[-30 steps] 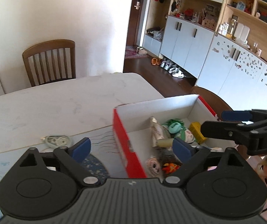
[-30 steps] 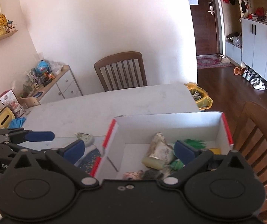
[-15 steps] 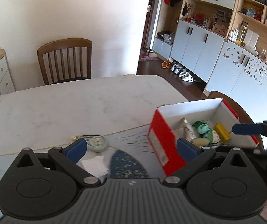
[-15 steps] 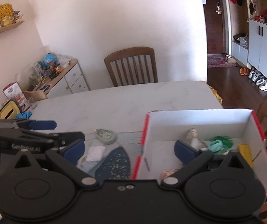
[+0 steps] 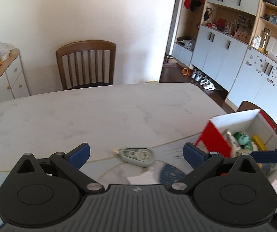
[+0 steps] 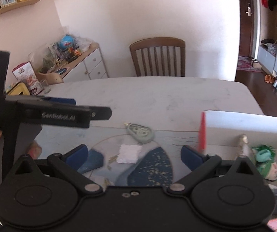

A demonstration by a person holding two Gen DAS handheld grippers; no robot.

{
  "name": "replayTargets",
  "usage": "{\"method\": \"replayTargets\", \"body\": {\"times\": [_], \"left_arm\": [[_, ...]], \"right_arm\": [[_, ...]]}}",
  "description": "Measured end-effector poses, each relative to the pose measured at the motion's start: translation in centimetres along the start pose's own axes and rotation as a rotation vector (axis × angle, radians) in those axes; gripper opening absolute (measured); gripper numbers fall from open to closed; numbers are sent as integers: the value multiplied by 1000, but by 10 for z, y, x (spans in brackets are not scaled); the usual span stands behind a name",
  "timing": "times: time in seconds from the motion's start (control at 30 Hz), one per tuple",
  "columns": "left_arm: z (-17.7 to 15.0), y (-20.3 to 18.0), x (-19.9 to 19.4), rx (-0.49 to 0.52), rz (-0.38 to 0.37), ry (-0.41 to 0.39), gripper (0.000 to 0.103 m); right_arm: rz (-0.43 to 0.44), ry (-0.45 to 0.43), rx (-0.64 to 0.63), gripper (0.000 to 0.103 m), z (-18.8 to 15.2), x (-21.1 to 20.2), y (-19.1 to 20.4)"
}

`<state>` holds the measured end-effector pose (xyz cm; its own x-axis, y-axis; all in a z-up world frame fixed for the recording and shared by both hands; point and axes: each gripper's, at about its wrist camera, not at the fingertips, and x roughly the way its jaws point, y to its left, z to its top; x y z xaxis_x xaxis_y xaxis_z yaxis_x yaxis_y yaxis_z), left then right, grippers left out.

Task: Organize objects
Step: 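Withdraw both grippers from the box back over the table, then grasp correction tape roller with left gripper while right grasps white bead bag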

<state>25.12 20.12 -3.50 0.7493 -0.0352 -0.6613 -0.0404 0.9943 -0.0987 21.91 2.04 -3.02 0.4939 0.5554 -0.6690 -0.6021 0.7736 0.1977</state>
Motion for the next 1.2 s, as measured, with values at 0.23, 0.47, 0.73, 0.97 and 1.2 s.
{"method": "replayTargets", "body": {"times": [0.23, 0.47, 0.73, 0.97, 1.2], "left_arm": [[10, 28, 24, 39, 6, 4, 103], [12, 26, 57, 71, -56, 54, 103], [-5, 20, 105, 84, -67, 132, 103], [-12, 10, 139, 128, -107, 170, 103], [-17, 8, 168, 98, -94, 252, 103]], "right_arm": [[-7, 38, -5, 102, 3, 35, 15], [-20, 81, -11, 102, -3, 72, 25], [-38, 114, -45, 100, -14, 112, 32], [-36, 140, -2, 97, -20, 141, 22], [-32, 158, 22, 89, -24, 159, 10]]}}
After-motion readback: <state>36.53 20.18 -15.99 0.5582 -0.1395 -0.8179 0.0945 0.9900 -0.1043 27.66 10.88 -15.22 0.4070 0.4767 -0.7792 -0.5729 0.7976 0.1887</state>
